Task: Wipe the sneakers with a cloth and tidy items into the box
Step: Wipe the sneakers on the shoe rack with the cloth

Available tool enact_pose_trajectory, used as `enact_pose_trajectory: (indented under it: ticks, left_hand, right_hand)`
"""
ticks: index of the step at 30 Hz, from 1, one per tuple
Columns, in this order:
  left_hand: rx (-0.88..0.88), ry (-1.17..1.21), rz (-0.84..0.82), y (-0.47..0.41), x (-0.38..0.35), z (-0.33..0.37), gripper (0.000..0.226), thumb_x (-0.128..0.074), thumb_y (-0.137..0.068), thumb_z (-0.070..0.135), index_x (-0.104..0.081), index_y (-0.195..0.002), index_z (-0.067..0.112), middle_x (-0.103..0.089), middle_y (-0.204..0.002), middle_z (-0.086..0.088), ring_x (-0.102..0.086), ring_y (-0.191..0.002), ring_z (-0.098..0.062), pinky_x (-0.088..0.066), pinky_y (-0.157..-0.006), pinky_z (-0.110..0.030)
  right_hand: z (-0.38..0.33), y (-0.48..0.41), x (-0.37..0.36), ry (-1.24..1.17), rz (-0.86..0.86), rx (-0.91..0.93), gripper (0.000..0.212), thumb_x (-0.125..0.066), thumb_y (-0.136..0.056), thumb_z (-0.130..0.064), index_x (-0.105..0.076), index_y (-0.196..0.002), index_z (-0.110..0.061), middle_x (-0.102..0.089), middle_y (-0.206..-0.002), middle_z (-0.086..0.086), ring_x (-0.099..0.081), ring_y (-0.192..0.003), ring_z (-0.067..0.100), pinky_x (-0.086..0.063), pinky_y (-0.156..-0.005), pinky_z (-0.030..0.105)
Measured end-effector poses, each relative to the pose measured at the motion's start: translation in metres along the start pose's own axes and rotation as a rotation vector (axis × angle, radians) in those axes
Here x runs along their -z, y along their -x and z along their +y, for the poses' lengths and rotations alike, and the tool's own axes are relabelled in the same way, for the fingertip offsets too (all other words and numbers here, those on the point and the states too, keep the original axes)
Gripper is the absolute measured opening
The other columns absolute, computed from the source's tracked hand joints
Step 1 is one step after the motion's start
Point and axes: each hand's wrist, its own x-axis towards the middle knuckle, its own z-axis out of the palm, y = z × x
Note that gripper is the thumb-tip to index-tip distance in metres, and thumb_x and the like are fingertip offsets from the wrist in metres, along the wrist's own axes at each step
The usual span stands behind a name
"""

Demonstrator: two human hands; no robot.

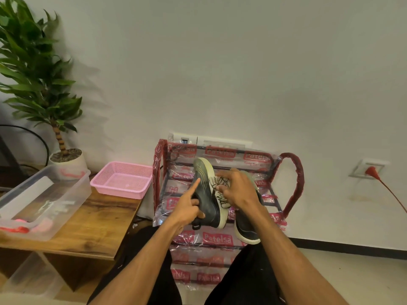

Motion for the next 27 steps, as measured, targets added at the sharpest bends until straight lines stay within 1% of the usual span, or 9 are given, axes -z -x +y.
enact_pose_trajectory:
  ticks: [4,6,8,12,15,17,21,24,27]
  left_hand:
    - [0.010,-0.011,0.011,-0.002,-0.001,-0.007,0.105,-0.052,-0.073,-0.030,-0.027,-0.148,0.040,-0.063,-0.093,-0.008,-0.063,-0.080,-0.023,-0.056,-0.068,-0.039]
    - [-0.008,0.025,0.083,-0.006,0.000,-0.011,0.105,-0.051,-0.070,-0.031,-0.031,-0.147,0.037,-0.071,-0.088,-0.010,-0.063,-0.073,-0.024,-0.056,-0.072,-0.048]
    - [0.002,0.056,0.138,-0.010,0.001,-0.015,0.105,-0.050,-0.067,-0.031,-0.035,-0.146,0.037,-0.073,-0.092,-0.012,-0.062,-0.078,-0.028,-0.054,-0.076,-0.053]
    - [0.024,0.087,0.157,-0.014,0.005,-0.022,0.097,-0.046,-0.071,-0.028,-0.040,-0.143,0.035,-0.075,-0.090,-0.010,-0.060,-0.077,-0.026,-0.049,-0.072,-0.041]
    - [0.020,0.107,0.172,-0.015,0.007,-0.020,0.084,-0.044,-0.080,-0.025,-0.046,-0.140,0.034,-0.074,-0.096,-0.008,-0.066,-0.072,-0.017,-0.053,-0.058,-0.027]
    - [0.018,0.109,0.174,-0.015,0.009,-0.021,0.082,-0.044,-0.081,-0.024,-0.047,-0.139,0.033,-0.074,-0.096,-0.010,-0.064,-0.066,-0.013,-0.051,-0.053,-0.025]
    - [0.002,0.078,0.163,-0.014,0.005,-0.022,0.083,-0.046,-0.079,-0.024,-0.050,-0.135,0.037,-0.074,-0.092,-0.014,-0.059,-0.066,-0.021,-0.052,-0.061,-0.033]
    - [-0.009,0.118,0.169,-0.011,0.000,-0.022,0.087,-0.047,-0.076,-0.028,-0.047,-0.139,0.033,-0.071,-0.096,-0.018,-0.061,-0.069,-0.021,-0.055,-0.059,-0.030]
    - [-0.027,0.143,0.203,-0.013,0.004,-0.023,0.090,-0.043,-0.076,-0.029,-0.043,-0.142,0.032,-0.065,-0.106,-0.029,-0.061,-0.059,-0.012,-0.050,-0.050,-0.026]
  right_hand:
    - [-0.010,0.008,0.000,-0.062,-0.144,-0.015,0.058,-0.079,-0.079,-0.022,-0.057,-0.133,-0.027,-0.065,-0.124,0.003,-0.064,-0.105,0.020,-0.054,-0.088,0.042]
    - [-0.015,0.016,-0.011,0.071,-0.221,0.004,0.049,-0.079,-0.077,-0.017,-0.064,-0.123,-0.024,-0.065,-0.119,0.003,-0.065,-0.099,0.021,-0.055,-0.084,0.041]
    - [-0.019,0.027,-0.023,0.181,-0.188,0.065,0.035,-0.073,-0.081,-0.015,-0.070,-0.115,-0.020,-0.063,-0.116,0.002,-0.063,-0.101,0.025,-0.054,-0.081,0.039]
    - [-0.026,0.038,-0.041,0.252,-0.063,0.135,0.020,-0.061,-0.088,-0.017,-0.070,-0.104,-0.013,-0.056,-0.106,0.004,-0.059,-0.094,0.028,-0.042,-0.064,0.036]
    - [-0.032,0.040,-0.051,0.245,0.001,0.134,0.017,-0.063,-0.085,-0.016,-0.070,-0.099,-0.010,-0.056,-0.100,0.006,-0.060,-0.086,0.030,-0.037,-0.057,0.035]
    - [-0.036,0.043,-0.057,0.233,0.046,0.112,0.015,-0.064,-0.083,-0.014,-0.070,-0.096,-0.008,-0.057,-0.097,0.008,-0.060,-0.084,0.030,-0.035,-0.056,0.034]
    - [-0.037,0.034,-0.053,0.180,0.102,0.009,0.017,-0.062,-0.084,-0.015,-0.070,-0.098,-0.008,-0.059,-0.104,0.010,-0.059,-0.090,0.031,-0.038,-0.060,0.035]
    - [-0.040,0.017,-0.041,0.159,0.044,-0.048,0.024,-0.061,-0.088,-0.016,-0.069,-0.110,-0.008,-0.059,-0.114,0.010,-0.060,-0.100,0.031,-0.048,-0.074,0.039]
    - [-0.046,0.012,-0.033,0.125,-0.050,-0.051,0.027,-0.062,-0.088,-0.015,-0.067,-0.113,-0.006,-0.061,-0.117,0.012,-0.061,-0.104,0.033,-0.051,-0.083,0.041]
